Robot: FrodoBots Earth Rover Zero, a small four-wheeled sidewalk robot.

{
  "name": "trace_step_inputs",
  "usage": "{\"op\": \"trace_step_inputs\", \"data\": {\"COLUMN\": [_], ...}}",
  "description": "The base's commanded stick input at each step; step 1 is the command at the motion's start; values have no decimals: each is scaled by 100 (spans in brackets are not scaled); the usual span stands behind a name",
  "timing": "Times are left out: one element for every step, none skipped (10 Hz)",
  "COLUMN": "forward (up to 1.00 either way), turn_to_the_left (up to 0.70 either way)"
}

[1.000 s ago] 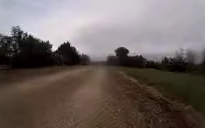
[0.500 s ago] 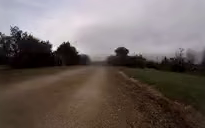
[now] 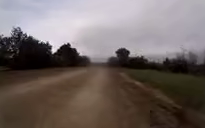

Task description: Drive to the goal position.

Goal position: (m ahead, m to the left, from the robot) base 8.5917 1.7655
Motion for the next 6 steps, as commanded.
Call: {"op": "trace_step_inputs", "data": {"forward": [85,85,85,85,85,85], "turn_to_the_left": [0,0,0,0,0,0]}}
